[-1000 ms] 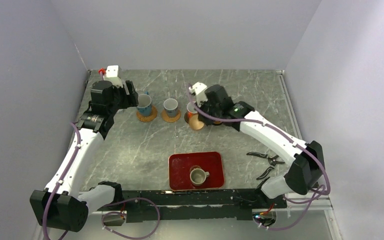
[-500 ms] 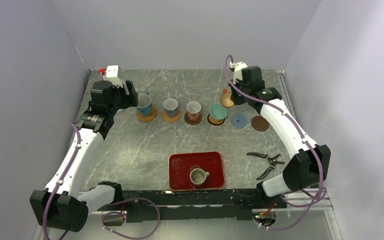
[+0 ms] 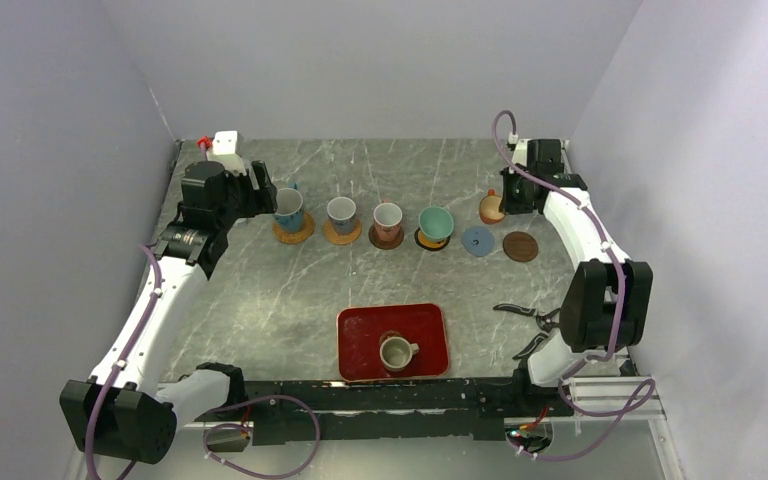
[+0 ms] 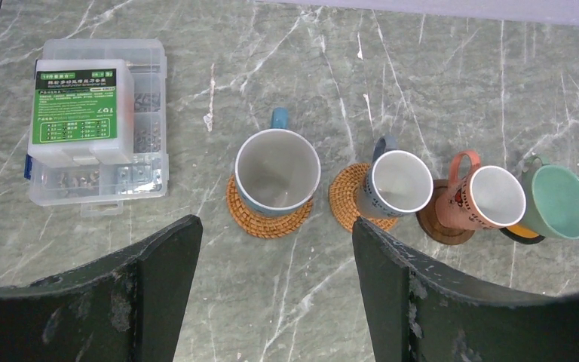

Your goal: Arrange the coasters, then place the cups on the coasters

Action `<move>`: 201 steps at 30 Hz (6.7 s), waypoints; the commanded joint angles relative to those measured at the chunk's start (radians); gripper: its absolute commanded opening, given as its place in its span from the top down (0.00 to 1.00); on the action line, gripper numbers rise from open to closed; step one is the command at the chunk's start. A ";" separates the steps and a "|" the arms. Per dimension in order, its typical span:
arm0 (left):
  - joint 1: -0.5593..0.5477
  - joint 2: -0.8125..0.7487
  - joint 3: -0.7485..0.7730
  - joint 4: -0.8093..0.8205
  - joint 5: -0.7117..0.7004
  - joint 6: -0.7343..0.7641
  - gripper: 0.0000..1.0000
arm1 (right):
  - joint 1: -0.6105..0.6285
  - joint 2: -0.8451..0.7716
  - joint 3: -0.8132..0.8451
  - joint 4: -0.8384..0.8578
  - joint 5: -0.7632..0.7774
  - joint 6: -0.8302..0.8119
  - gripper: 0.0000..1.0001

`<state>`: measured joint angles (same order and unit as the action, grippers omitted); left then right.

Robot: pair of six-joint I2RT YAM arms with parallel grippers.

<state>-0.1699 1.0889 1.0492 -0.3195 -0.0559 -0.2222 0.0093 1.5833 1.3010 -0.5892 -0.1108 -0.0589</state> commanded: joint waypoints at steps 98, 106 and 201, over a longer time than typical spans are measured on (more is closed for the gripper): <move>-0.003 -0.008 0.013 0.022 -0.009 0.030 0.21 | -0.026 0.183 0.041 0.026 -0.120 -0.134 0.66; -0.003 -0.024 0.014 0.022 0.005 0.022 0.21 | -0.015 -0.047 -0.066 0.139 -0.062 -0.036 0.61; -0.050 -0.017 0.032 0.007 0.025 0.012 0.20 | 1.083 -0.284 -0.531 0.303 0.246 0.962 0.45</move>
<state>-0.2176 1.0653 1.0492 -0.3225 -0.0311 -0.2066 1.0935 1.2865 0.7055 -0.3355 0.1493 0.9752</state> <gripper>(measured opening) 0.798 0.558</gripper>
